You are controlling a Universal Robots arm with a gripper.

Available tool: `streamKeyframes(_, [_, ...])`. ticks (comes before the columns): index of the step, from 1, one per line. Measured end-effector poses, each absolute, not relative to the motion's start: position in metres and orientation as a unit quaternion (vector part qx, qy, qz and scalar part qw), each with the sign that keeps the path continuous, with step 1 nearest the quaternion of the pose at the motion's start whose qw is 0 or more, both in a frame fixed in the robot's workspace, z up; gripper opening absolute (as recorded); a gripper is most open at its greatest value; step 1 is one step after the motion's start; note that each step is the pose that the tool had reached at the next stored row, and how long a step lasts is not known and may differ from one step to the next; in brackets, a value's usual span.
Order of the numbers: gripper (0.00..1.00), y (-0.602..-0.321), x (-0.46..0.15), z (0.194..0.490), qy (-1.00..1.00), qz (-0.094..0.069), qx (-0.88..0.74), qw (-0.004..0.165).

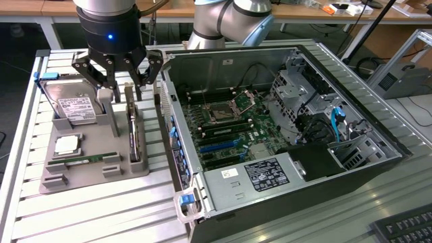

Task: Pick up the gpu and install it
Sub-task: 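Pick up the gpu and move the gpu toward the slot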

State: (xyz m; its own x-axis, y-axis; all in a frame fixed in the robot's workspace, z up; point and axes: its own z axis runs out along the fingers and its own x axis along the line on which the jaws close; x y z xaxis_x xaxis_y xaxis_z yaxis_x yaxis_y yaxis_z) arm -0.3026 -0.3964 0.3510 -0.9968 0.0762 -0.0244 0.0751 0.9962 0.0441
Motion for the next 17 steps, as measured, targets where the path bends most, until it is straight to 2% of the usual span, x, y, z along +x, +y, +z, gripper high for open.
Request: streamKeyframes(17, [0.44, -0.3964, -0.3026, 0.3468, 0.999, 0.022, 0.038, 0.013])
